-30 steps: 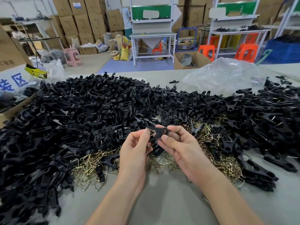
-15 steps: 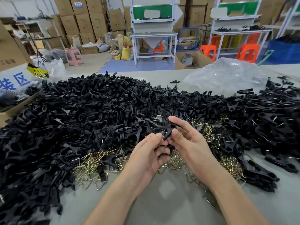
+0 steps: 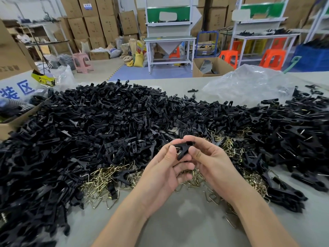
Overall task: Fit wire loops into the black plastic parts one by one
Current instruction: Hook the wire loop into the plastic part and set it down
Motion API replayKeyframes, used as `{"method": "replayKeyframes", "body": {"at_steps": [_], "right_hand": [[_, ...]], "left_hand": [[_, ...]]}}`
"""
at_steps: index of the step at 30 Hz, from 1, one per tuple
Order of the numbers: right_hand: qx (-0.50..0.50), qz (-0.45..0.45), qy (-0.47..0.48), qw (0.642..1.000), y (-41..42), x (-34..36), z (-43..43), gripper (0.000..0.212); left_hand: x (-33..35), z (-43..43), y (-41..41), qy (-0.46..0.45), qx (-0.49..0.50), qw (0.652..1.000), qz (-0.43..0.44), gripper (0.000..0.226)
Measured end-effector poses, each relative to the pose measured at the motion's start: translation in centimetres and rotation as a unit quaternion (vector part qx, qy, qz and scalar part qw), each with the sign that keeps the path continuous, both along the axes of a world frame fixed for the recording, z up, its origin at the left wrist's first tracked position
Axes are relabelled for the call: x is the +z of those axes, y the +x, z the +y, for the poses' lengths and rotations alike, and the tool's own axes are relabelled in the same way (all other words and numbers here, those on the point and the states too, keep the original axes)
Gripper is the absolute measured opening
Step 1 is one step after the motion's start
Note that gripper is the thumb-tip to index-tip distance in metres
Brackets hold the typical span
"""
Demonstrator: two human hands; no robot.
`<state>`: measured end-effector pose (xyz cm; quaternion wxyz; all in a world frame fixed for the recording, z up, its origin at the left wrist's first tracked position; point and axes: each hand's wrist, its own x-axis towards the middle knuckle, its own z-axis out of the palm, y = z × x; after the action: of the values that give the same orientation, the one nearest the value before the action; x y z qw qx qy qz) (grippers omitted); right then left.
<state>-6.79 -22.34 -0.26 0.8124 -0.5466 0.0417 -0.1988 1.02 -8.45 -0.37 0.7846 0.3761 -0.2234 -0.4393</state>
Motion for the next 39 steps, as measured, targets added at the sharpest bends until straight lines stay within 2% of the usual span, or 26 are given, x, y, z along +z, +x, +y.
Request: {"method": "replayKeyframes", "body": {"at_steps": [3, 8, 13, 19, 31, 39], "right_hand": [[-0.032, 0.028, -0.055, 0.998, -0.4, 0.1, -0.2, 0.029], [-0.071, 0.06, -0.119, 0.989, -0.6, 0.3, -0.1, 0.031], [-0.068, 0.057, -0.094, 0.992, -0.5, 0.1, 0.0, 0.032], [-0.066, 0.051, -0.093, 0.992, -0.5, 0.1, 0.0, 0.028], [-0.051, 0.051, -0.092, 0.993, -1.0, 0.5, -0.1, 0.025], [-0.041, 0.078, -0.148, 0.985, -1.1, 0.5, 0.0, 0.03]], "left_hand": [[-0.1, 0.2, 0.1, 0.01, -0.015, 1.0, -0.005, 0.038], [-0.3, 0.3, 0.3, 0.002, -0.03, 0.999, 0.039, 0.036], [-0.5, 0.3, 0.6, -0.033, -0.047, 0.995, 0.083, 0.034], [-0.9, 0.3, 0.8, -0.03, -0.049, 0.993, 0.101, 0.026], [-0.7, 0.8, 1.0, -0.021, -0.07, 0.996, 0.043, 0.026], [-0.8, 0.7, 0.9, -0.002, -0.073, 0.996, 0.042, 0.02]]}}
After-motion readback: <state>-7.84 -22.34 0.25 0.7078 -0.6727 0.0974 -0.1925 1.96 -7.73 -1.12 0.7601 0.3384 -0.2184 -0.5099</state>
